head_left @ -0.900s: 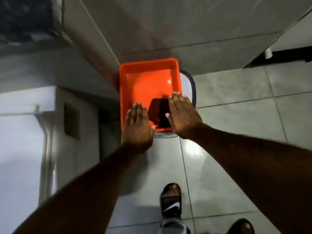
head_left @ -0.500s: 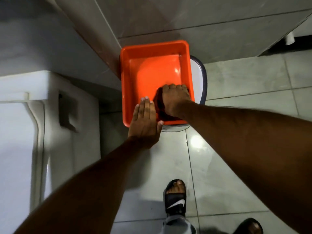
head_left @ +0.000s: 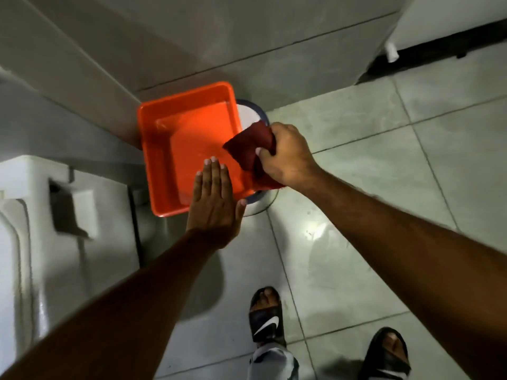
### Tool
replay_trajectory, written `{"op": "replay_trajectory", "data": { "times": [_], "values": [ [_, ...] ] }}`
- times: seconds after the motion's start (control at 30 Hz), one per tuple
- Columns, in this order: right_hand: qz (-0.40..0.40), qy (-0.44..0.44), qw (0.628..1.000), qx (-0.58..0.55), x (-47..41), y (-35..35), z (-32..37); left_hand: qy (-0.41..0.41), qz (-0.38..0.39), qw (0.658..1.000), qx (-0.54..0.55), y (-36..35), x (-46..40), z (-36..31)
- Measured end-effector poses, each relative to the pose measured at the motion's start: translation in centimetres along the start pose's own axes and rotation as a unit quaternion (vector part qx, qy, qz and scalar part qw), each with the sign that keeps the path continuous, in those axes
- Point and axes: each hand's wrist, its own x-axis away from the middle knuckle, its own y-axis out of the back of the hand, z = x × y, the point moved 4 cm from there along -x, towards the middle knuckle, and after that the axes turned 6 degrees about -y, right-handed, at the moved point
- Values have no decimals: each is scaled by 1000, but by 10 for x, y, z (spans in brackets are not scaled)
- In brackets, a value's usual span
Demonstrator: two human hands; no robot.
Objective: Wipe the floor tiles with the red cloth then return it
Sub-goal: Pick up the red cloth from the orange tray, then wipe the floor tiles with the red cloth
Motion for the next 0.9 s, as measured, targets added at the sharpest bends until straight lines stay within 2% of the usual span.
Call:
{"op": "replay_trajectory", "data": {
  "times": [0.07, 0.13, 0.23, 0.37, 0.5, 0.7, 0.77, 0.87, 0.9],
  "values": [
    [-25, -44, 997, -49, 13, 34, -46, -43, -1, 999, 0, -4, -12, -41],
    [-38, -88, 994, -48, 28, 64, -103, -85, 9, 996, 4, -19, -24, -87],
    [-15, -156, 988, -10, 54, 83, -194, -136, 34, 990, -2, -58, -36, -149],
    [37, -230, 972, 17, 94, 68, -313, -185, 90, 978, -17, -141, -36, -215],
    [61, -281, 957, 29, 114, 30, -409, -224, 157, 960, -52, -233, -27, -236],
    [119, -306, 944, 40, 101, -13, -493, -262, 173, 946, -83, -310, -44, -232],
    [91, -301, 947, 67, 94, -14, -505, -290, 172, 937, -89, -321, -56, -233],
    [-46, -252, 954, 159, 93, -10, -506, -316, 166, 930, -91, -328, -72, -237],
    [-68, -229, 953, 187, 95, -12, -504, -323, 169, 927, -89, -330, -76, -240]
  ]
}}
